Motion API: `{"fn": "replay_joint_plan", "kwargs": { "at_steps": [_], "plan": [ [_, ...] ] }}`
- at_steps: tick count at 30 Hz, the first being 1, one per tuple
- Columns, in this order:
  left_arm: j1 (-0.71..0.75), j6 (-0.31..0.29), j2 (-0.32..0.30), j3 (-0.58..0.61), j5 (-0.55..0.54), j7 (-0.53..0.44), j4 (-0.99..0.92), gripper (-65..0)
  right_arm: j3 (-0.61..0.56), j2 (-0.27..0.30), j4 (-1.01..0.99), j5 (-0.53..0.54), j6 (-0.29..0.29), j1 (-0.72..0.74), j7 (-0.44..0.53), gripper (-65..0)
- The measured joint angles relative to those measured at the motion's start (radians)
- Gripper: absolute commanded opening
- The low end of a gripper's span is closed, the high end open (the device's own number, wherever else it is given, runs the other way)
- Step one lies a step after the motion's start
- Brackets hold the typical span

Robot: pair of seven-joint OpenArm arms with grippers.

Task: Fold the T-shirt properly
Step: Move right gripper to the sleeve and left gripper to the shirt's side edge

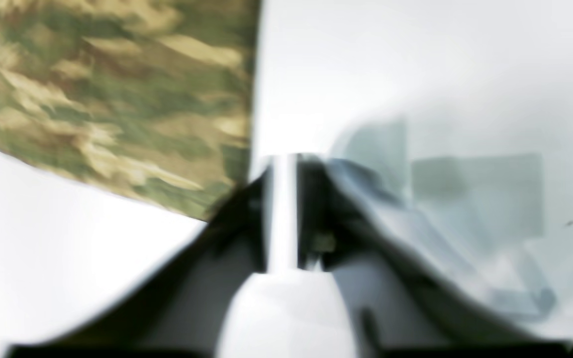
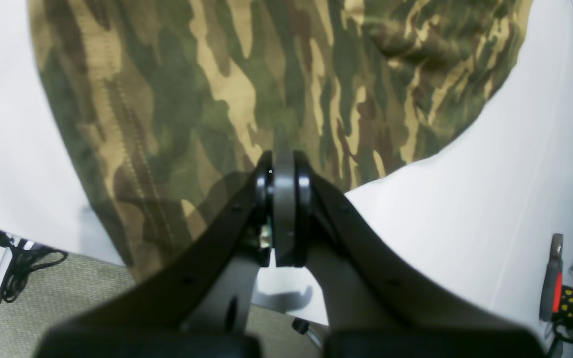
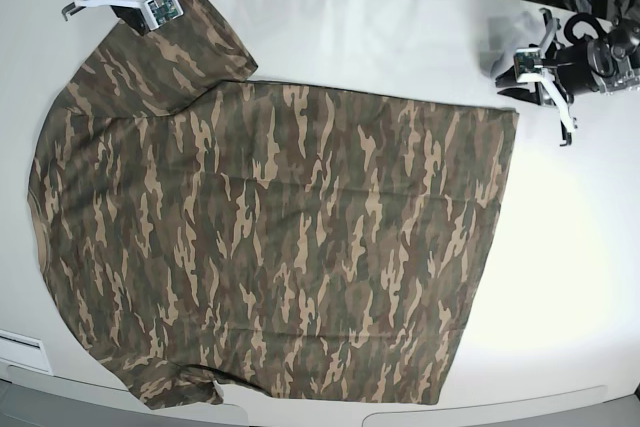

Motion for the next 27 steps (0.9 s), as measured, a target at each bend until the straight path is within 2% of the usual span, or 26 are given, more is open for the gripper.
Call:
{"fn": "replay_joint_plan", "kwargs": {
  "at_steps": [2,3,6,8,13,17,22,25,27],
  "plan": [
    [-0.066,-0.006,-0.01,0.078,0.057,-0.013,-0.028,-32.9,0.0,0.0,0.0,-0.001,0.001,0.0,0.0,-65.0],
    [-0.102,-0.003,-0.013,0.127,0.07,-0.021,-0.045,-30.3,0.0,0.0,0.0,-0.001,0.008,0.0,0.0,-65.0],
    [-0.221,0.062,-0.022,0.278,0.071,-0.061,-0.094,-30.1,0.0,0.0,0.0,0.001,0.016,0.0,0.002,-65.0],
    [-0.304,0.12,-0.02,0.386,0.113,-0.085,-0.12,-30.1,0.0,-0.001,0.0,0.0,0.017,0.0,0.003,-65.0],
    [-0.477,0.16,-0.023,0.599,0.158,-0.099,-0.156,-30.1,0.0,0.0,0.0,0.0,0.016,0.0,0.003,-65.0],
    [-0.568,0.179,-0.009,0.692,0.158,-0.101,-0.179,-30.1,0.0,0.0,0.0,0.0,0.016,0.0,0.003,-65.0],
    [-0.617,0.187,0.029,0.721,0.162,-0.071,-0.193,-30.1,0.0,0.0,0.0,0.0,0.016,0.0,0.003,-65.0],
    [-0.617,0.187,0.029,0.721,0.162,-0.068,-0.193,-33.7,0.0,0.0,0.0,0.0,0.016,0.0,0.003,-65.0],
    [-0.616,0.186,0.031,0.722,0.166,-0.061,-0.193,-45.5,0.0,0.0,0.0,0.0,0.016,0.0,0.003,-65.0]
  ]
}}
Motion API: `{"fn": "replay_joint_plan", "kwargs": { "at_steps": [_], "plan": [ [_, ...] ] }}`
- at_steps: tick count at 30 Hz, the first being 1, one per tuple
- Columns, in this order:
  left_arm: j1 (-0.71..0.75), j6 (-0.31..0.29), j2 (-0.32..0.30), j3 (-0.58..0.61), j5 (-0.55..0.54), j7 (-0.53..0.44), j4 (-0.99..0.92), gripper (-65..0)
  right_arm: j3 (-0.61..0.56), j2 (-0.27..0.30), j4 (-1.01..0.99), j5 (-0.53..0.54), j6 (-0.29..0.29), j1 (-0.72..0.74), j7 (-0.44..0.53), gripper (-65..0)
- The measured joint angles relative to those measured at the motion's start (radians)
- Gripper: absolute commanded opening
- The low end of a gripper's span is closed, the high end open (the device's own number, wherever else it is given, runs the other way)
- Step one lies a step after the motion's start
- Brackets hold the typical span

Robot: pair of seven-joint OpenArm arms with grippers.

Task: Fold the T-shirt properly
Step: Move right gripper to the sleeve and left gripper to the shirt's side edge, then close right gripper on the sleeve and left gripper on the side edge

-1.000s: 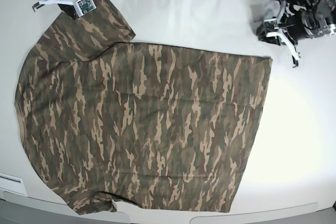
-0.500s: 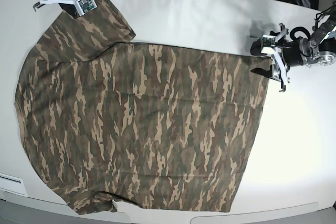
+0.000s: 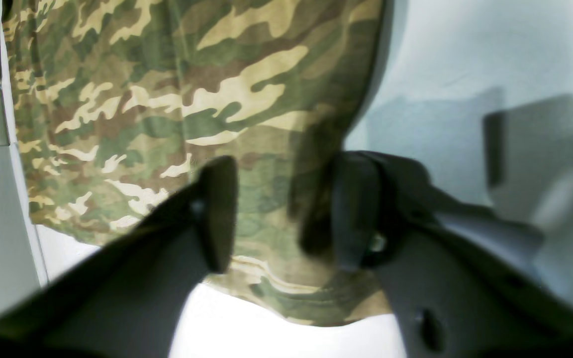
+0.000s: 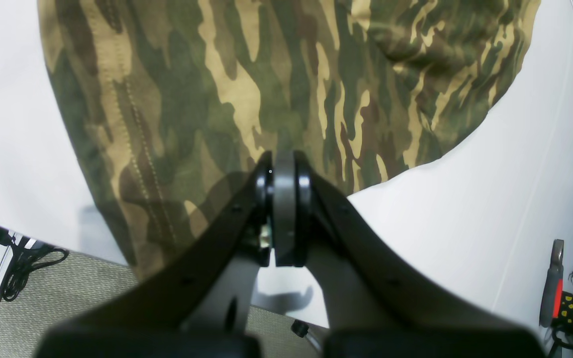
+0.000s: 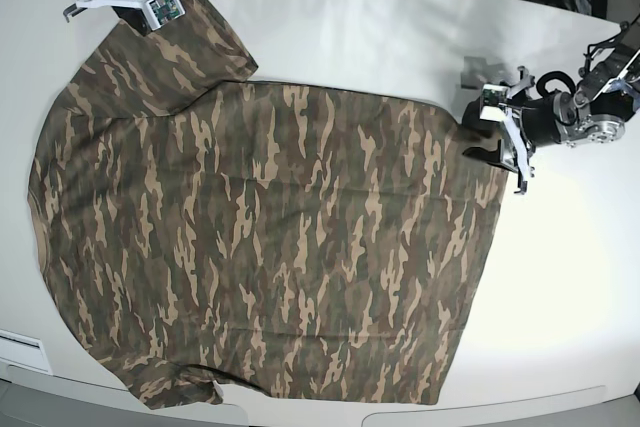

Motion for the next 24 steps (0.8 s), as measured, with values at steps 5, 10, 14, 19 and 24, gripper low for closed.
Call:
{"fn": "replay_joint_plan", "kwargs": {
  "at_steps": [5,10,14,19,24],
  "plan": [
    [0.005,0.001,0.005,0.006,-0.049,0.066,-0.002,-65.0,0.0,0.0,0.0,0.0,0.0,0.0,0.0,-65.0],
    [0.004,0.001,0.007,0.006,-0.079,0.095,-0.002,-65.0,0.006,0.0,0.0,0.001,0.003,0.0,0.008,-65.0],
    [0.004,0.001,0.007,0.006,-0.08,0.095,-0.002,-65.0,0.066,0.0,0.0,0.002,0.009,0.003,0.051,-56.0],
    [0.004,0.001,0.01,0.006,-0.079,0.102,-0.002,-65.0,0.161,0.026,-0.002,0.132,0.076,0.066,0.074,-35.8],
    [0.005,0.0,0.013,0.006,-0.091,0.113,-0.002,-65.0,0.186,0.034,-0.084,0.183,0.087,0.117,0.079,-35.8]
  ]
}}
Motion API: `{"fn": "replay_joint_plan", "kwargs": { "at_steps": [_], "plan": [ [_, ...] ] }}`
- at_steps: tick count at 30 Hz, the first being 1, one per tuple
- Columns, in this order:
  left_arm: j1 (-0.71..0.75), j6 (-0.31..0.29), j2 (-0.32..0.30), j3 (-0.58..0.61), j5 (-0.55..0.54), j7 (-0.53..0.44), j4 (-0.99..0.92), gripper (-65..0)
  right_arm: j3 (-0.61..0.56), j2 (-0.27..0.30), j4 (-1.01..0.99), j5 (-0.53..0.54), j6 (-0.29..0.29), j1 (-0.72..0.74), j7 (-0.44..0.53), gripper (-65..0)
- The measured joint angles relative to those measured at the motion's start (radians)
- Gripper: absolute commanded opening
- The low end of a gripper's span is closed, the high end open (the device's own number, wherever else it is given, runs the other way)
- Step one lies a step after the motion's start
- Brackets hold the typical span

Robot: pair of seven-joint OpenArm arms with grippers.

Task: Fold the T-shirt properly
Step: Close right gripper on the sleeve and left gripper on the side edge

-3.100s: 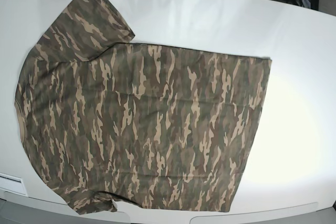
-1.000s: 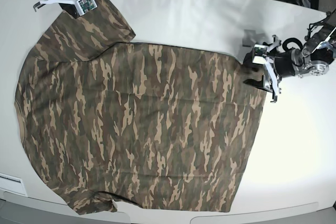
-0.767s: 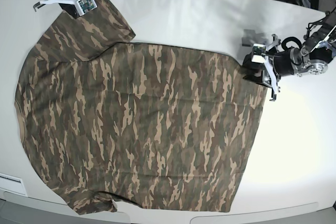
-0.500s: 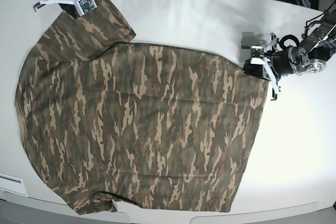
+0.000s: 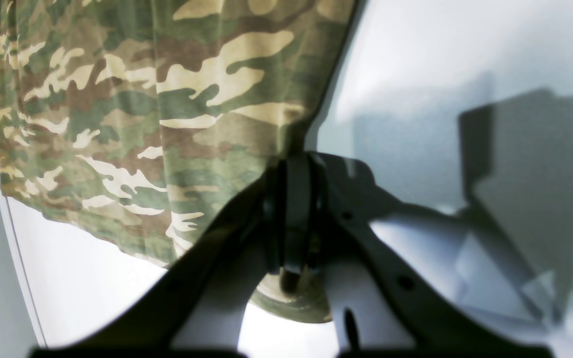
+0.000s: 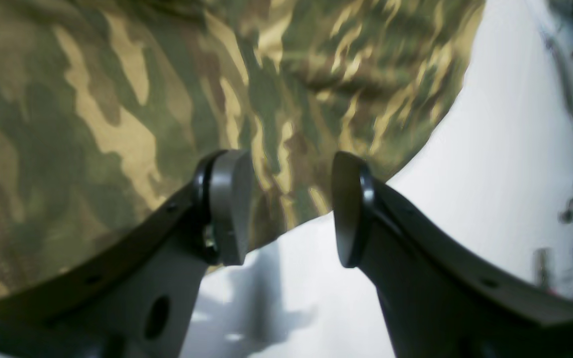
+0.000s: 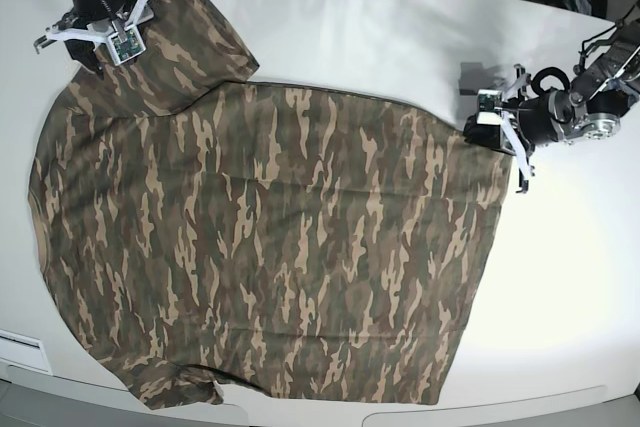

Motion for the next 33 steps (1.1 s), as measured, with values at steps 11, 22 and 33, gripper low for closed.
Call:
{"fn": "replay_joint_plan", "kwargs": {
  "at_steps": [11,22,33],
  "plan": [
    [0.0,0.0,0.004,0.0,0.0,0.004,0.0,-65.0,0.0,0.036,-0.211,0.017,0.046,0.123,-0.015,-31.5],
    [0.0,0.0,0.005,0.0,0.0,0.004,0.0,-65.0,-0.001,0.092,-0.216,-0.107,-0.101,0.12,-0.05,-28.6],
    [0.0,0.0,0.004,0.0,0.0,0.004,0.0,-65.0,-0.001,0.094,-0.16,-0.05,-0.074,0.14,-0.05,-28.6]
  ]
}}
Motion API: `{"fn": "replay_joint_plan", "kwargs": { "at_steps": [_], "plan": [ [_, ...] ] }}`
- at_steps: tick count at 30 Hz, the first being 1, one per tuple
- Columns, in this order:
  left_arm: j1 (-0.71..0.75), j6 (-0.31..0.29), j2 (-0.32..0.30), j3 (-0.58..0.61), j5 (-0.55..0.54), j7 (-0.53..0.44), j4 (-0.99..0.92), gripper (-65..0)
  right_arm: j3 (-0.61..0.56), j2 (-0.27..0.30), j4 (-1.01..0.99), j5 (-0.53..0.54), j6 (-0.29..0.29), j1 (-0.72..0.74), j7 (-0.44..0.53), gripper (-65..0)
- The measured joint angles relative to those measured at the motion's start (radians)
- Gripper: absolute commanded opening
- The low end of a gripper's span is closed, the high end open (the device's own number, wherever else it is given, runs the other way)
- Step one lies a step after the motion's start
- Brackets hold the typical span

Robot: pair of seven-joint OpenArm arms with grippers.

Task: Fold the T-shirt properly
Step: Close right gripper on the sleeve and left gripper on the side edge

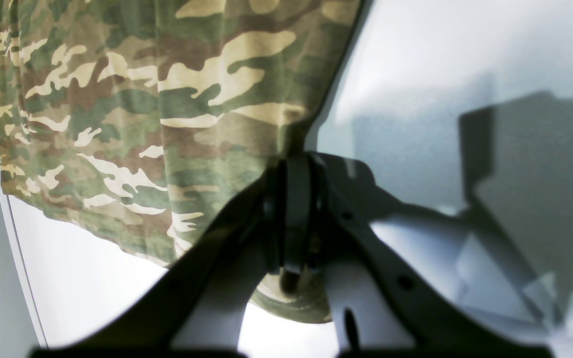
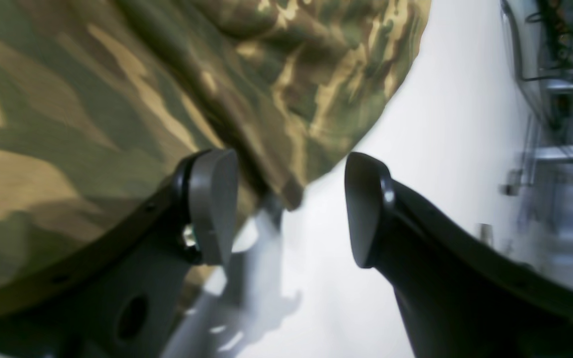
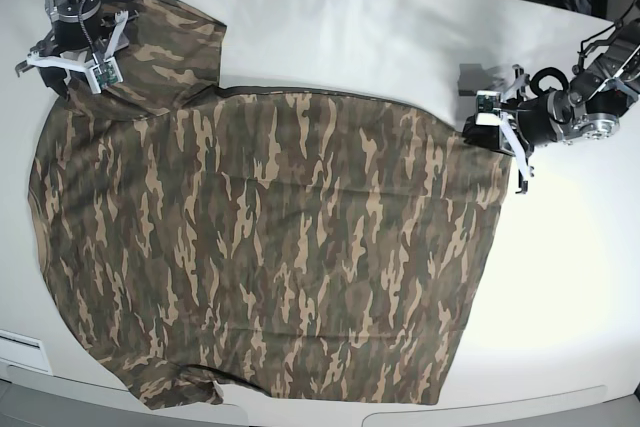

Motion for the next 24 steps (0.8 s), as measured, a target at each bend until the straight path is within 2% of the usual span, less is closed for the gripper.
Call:
{"fn": "replay_joint_plan", "kwargs": {
  "at_steps": [3,13,14,15,18,21,24],
  "plan": [
    [0.0,0.0,0.0,0.0,0.0,0.0,0.0,-65.0,0.0,0.0,-0.016,0.032,0.037,0.023,-0.002,-28.6],
    [0.0,0.0,0.001,0.0,0.0,0.0,0.0,-65.0,0.0,0.03,-0.116,0.053,0.039,0.089,0.007,-29.1],
    [0.0,0.0,0.001,0.0,0.0,0.001,0.0,-65.0,0.0,0.03,-0.121,0.068,0.038,0.095,0.008,-31.2],
    [0.0,0.0,0.001,0.0,0.0,0.001,0.0,-65.0,0.0,0.031,-0.124,0.084,0.038,0.1,0.008,-36.9],
    [0.0,0.0,0.0,0.0,0.0,0.0,0.0,-65.0,0.0,0.03,-0.134,0.104,0.054,0.104,0.003,-65.0],
    [0.0,0.006,0.001,0.0,0.0,0.002,0.0,-65.0,0.0,0.03,-0.134,0.098,0.046,0.102,-0.006,-65.0],
    [0.006,0.054,0.001,0.0,0.0,0.012,0.0,-65.0,-0.001,0.03,-0.134,0.063,0.016,0.102,-0.003,-65.0]
  ]
}}
